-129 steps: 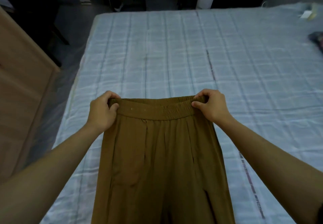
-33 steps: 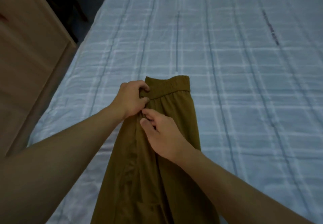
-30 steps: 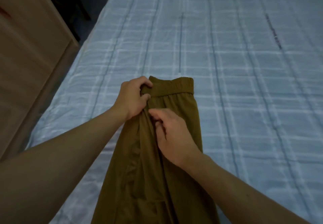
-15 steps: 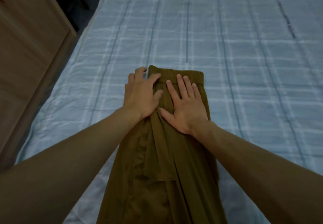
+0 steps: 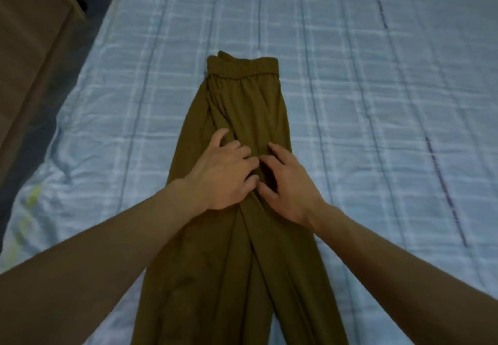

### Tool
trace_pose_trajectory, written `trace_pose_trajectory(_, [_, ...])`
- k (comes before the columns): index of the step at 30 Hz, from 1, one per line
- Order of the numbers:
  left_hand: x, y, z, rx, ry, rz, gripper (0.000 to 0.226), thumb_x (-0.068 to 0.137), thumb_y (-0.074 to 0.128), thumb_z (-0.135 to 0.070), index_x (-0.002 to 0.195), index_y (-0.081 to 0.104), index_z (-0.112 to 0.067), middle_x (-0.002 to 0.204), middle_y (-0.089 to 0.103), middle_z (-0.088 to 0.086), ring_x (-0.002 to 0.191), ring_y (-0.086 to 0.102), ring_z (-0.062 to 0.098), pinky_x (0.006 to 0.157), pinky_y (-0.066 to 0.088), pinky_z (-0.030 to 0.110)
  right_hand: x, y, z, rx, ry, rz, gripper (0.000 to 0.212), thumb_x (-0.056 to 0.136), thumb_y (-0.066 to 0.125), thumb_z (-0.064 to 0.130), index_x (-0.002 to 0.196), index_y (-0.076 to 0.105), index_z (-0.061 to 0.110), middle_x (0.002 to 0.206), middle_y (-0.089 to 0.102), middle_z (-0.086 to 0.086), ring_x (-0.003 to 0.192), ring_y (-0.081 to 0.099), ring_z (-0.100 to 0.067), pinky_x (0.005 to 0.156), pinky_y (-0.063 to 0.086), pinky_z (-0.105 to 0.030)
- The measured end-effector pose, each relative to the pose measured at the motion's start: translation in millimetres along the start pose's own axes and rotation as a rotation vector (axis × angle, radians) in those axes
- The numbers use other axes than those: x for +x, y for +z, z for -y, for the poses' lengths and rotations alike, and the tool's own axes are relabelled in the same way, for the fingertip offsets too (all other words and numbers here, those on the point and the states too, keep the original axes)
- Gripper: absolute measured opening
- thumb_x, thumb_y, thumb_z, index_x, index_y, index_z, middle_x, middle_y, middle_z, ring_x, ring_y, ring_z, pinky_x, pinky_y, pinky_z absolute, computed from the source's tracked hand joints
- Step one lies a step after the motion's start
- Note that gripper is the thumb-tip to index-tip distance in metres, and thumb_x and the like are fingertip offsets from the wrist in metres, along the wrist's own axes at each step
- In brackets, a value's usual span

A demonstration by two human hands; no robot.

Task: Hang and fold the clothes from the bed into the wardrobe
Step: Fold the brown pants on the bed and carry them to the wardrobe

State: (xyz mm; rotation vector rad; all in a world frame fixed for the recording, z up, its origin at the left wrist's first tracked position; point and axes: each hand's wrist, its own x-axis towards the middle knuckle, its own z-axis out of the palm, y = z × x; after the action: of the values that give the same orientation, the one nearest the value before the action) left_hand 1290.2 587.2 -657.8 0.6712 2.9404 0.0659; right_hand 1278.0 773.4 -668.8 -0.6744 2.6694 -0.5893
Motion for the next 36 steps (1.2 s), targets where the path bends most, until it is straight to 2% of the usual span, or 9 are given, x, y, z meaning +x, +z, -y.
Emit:
trace_pose_trajectory(7, [-69,0,-70,-0.058,0.248,0.222,0.054,0.084,0.037,-0.078,0.113,0.053,-0.035,0.104,0.057,-0.008,0.104,0.050,0.015,0.114,0.014,0.052,-107,7,-4,0.150,0.112,-0.051,0.064,0.095,0.056,0.044,0.150,0.035,0.018,0.156,0.032,-0.006,0.141,0.034,-0.022,0.117,0.032,-0.039])
trace_pose_trajectory(11, [-105,9,-124,-0.053,0.339,0.236,0.039,0.084,0.061,-0.056,0.115,0.050,-0.035,0.107,0.057,-0.009,0.106,0.050,0.015,0.112,0.018,0.049,-153,12,-13,0.194,0.136,-0.097,0.056,0.099,0.054,0.037,0.145,0.040,0.010,0.146,0.043,-0.009,0.131,0.044,-0.023,0.111,0.037,-0.034])
trace_pose_trajectory(14, [-127,18,-166,-0.062,0.355,0.207,0.024,0.088,0.060,-0.035,0.111,0.052,-0.034,0.105,0.058,-0.008,0.105,0.052,0.015,0.108,0.023,0.044,-189,16,-20,0.225,0.131,-0.145,0.045,0.098,0.057,0.029,0.137,0.048,0.007,0.135,0.050,-0.010,0.122,0.049,-0.023,0.101,0.036,-0.023])
trace_pose_trajectory(16, [-140,23,-191,-0.066,0.354,0.216,0.016,0.091,0.054,-0.028,0.106,0.054,-0.032,0.103,0.058,-0.008,0.102,0.052,0.016,0.104,0.025,0.042,-216,23,-20,0.238,0.137,-0.160,0.043,0.097,0.059,0.025,0.134,0.050,0.005,0.131,0.052,-0.012,0.119,0.051,-0.024,0.099,0.036,-0.022])
trace_pose_trajectory(20, [-167,28,-218,-0.073,0.346,0.188,0.013,0.093,0.052,-0.027,0.105,0.054,-0.031,0.104,0.056,-0.008,0.102,0.051,0.016,0.099,0.030,0.040,-274,35,-10,0.296,0.181,-0.193,0.039,0.095,0.061,0.027,0.129,0.053,0.009,0.124,0.052,-0.007,0.110,0.054,-0.020,0.095,0.043,-0.026])
trace_pose_trajectory(23, [-185,36,-233,-0.094,0.358,0.148,0.014,0.092,0.055,-0.024,0.103,0.051,-0.032,0.102,0.053,-0.009,0.098,0.049,0.015,0.095,0.031,0.038,-326,48,-4,0.352,0.179,-0.245,0.035,0.092,0.065,0.028,0.123,0.056,0.015,0.114,0.052,0.001,0.095,0.052,-0.006,0.086,0.042,-0.017])
trace_pose_trajectory(27, [-204,54,-264,-0.100,0.422,0.091,0.029,0.086,0.063,-0.041,0.109,0.053,-0.025,0.107,0.054,-0.003,0.098,0.050,0.019,0.089,0.039,0.041,-382,72,6,0.420,0.208,-0.212,0.039,0.085,0.073,0.032,0.120,0.060,0.020,0.104,0.055,0.007,0.089,0.052,0.005,0.078,0.038,-0.005])
trace_pose_trajectory(31, [-214,62,-298,-0.155,0.493,0.029,0.022,0.083,0.067,-0.028,0.103,0.061,-0.023,0.098,0.059,-0.001,0.091,0.054,0.021,0.085,0.041,0.040,-411,80,5,0.288,0.320,-0.064,0.048,0.075,0.079,0.042,0.114,0.061,0.022,0.098,0.057,0.006,0.086,0.053,-0.008,0.076,0.045,-0.022])
trace_pose_trajectory(36, [-222,58,-302,-0.268,0.472,0.050,0.012,0.091,0.058,-0.026,0.103,0.057,-0.025,0.103,0.056,-0.004,0.097,0.052,0.018,0.088,0.039,0.038,-443,83,15,0.311,0.420,-0.091,0.054,0.073,0.080,0.026,0.123,0.060,0.028,0.099,0.056,0.004,0.086,0.057,-0.012,0.078,0.048,-0.031])
